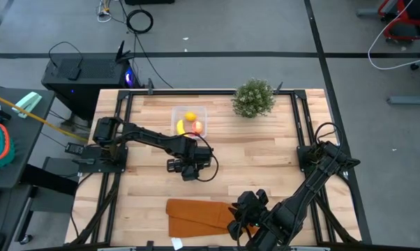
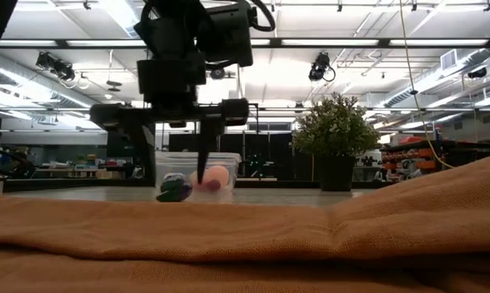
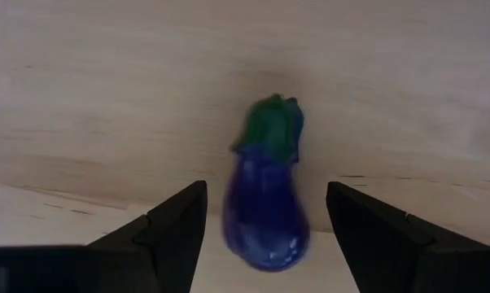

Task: Pick and placing Produce into tupperware
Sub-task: Put the eggplant into the container

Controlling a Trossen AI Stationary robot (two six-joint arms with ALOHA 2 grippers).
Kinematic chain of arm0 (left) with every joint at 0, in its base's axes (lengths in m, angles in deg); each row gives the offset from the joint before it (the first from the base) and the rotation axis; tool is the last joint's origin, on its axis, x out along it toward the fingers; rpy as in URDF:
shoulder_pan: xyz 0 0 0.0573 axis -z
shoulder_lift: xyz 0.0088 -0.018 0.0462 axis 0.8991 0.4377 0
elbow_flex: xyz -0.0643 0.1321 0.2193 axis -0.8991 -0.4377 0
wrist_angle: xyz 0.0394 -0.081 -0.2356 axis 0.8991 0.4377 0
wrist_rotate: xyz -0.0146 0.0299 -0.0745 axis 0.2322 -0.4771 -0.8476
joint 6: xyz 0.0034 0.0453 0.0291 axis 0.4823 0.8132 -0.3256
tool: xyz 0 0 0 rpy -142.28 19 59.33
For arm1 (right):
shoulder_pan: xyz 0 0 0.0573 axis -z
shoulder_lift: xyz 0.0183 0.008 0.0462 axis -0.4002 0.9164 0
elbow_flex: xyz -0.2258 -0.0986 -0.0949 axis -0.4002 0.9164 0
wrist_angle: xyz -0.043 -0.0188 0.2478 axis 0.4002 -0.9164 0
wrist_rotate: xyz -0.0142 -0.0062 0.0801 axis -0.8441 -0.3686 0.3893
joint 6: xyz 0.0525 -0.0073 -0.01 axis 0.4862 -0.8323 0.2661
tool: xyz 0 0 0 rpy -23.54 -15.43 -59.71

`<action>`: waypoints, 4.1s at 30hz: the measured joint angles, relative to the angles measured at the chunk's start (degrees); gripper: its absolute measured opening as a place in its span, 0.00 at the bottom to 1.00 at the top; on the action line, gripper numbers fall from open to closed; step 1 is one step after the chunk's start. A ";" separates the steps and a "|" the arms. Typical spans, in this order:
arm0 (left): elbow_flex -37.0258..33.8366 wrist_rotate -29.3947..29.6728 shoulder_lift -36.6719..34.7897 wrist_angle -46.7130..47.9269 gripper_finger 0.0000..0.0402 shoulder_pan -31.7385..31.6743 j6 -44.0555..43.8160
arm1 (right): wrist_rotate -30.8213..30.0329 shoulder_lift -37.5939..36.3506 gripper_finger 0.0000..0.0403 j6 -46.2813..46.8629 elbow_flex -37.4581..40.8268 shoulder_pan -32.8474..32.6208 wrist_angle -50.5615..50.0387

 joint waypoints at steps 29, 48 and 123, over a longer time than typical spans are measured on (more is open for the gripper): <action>-0.01 0.00 1.29 -1.65 0.54 -0.11 -0.13 | 0.71 0.00 0.24 -0.66 0.00 0.02 0.37; -0.01 -2.99 1.29 -1.61 0.42 -0.11 -3.19 | 0.71 0.00 0.24 -0.46 0.00 0.02 0.43; 30.38 -2.28 0.74 17.44 0.31 -10.55 -28.95 | 0.71 0.00 0.24 -2.16 0.00 0.00 0.41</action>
